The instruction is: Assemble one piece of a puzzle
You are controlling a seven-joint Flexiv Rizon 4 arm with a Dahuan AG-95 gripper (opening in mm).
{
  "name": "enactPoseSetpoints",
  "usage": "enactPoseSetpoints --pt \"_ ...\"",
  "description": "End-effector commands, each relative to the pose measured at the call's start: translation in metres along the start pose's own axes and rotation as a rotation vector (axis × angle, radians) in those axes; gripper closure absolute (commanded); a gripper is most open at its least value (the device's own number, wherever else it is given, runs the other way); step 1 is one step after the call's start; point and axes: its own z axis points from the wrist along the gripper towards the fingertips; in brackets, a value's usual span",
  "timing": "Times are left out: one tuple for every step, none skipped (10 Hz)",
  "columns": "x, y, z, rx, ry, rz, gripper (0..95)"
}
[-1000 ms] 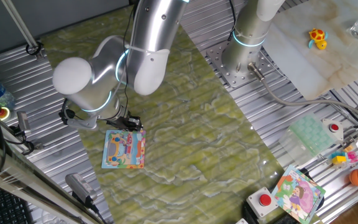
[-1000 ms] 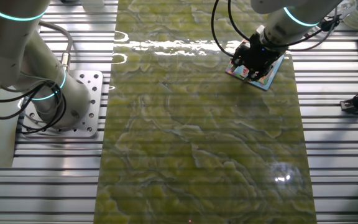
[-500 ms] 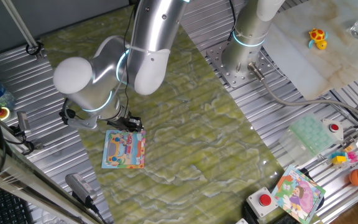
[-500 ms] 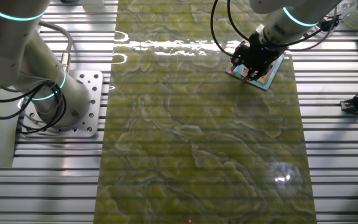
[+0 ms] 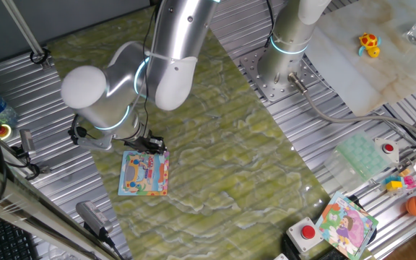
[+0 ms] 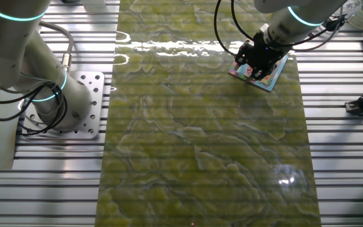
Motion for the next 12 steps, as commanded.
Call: enactPoseSetpoints --pt "0.000 0.000 0.000 0.001 0.001 0.000 57.0" --pt "0.000 0.000 0.000 0.000 0.000 0.002 57.0" --pt "0.000 0.000 0.000 -0.002 0.001 0.003 57.0" --pt "0.000 0.000 0.000 0.001 0.009 0.012 57.0" --pt "0.001 0.000 0.001 0.004 0.020 0.016 57.0" --pt "0.001 0.000 0.000 0.002 0.019 0.016 57.0" --pt "0.002 0.001 -0.003 0.002 0.019 0.018 57.0" --pt "0.002 0.003 -0.009 0.003 0.020 0.019 57.0" --pt "0.002 0.004 -0.013 0.004 0.021 0.016 57.0" --pt "0.002 0.004 -0.015 0.006 0.017 0.019 57.0" --pt "0.001 0.004 -0.015 0.002 0.007 0.028 57.0" --pt "-0.001 0.004 -0.016 0.003 0.006 0.034 57.0"
